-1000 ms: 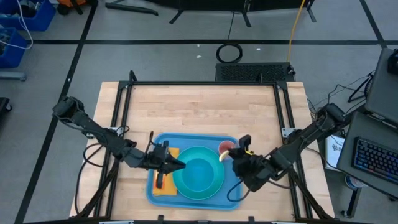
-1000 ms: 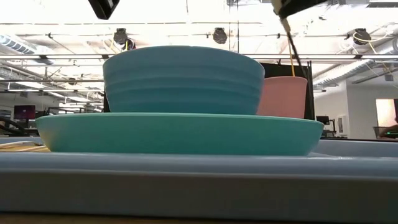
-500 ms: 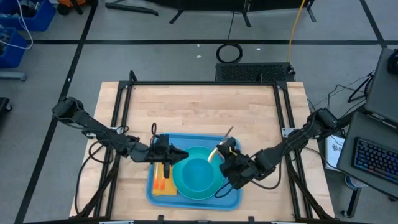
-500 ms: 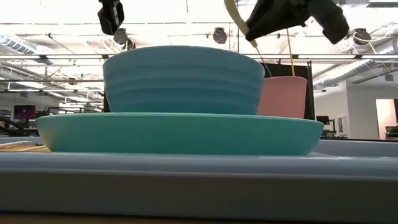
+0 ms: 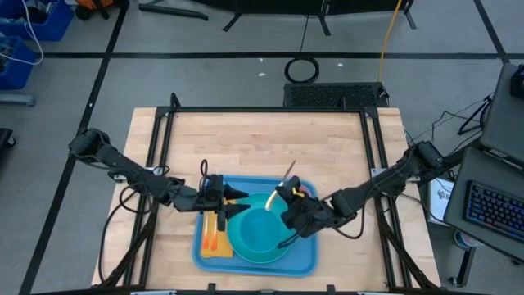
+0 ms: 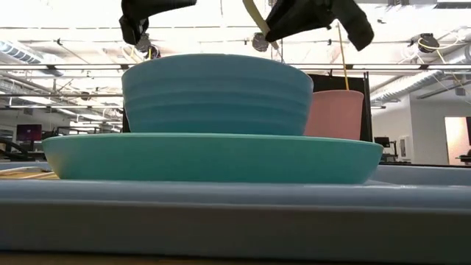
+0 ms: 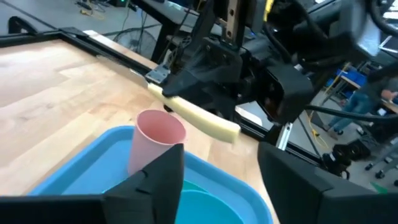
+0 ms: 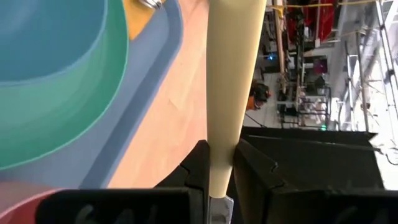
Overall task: Set up tray
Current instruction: Put the yellow knife on the yellow napkin to the right of the orange spoon
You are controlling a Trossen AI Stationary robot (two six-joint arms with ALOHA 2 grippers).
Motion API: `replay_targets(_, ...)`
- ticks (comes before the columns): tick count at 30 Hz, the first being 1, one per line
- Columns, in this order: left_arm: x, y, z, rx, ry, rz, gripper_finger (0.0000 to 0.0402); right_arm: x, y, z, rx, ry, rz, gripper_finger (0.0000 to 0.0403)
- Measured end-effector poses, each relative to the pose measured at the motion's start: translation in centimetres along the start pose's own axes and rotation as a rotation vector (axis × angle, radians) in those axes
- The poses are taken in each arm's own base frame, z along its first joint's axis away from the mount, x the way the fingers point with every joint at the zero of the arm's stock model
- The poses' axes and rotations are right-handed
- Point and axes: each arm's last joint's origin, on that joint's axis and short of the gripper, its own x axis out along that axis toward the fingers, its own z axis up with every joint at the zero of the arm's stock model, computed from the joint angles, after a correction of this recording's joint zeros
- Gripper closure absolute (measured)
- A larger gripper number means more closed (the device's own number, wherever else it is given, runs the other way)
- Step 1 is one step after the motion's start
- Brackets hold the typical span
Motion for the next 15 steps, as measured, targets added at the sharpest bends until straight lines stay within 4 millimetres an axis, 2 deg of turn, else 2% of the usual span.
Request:
replay_targets(5,0.7,0.7,-0.2,0.001,0.024,0.010,0.0173,1.2,-0.7,-0.4,-0.002,0.002,0.008,0.0365)
replay_targets(11,1.6,1.3,-0.6,-0.022,0.031,0.017,0.0172,2.2,-1.2,-0.9,-0.015,0.012,0.017,0.0365)
replay_targets(15,1.7,1.4,-0.1,-0.042,0.010,0.013,0.0172,2.4,-1.3,-0.9,-0.024,-0.006,0.031,0.0365)
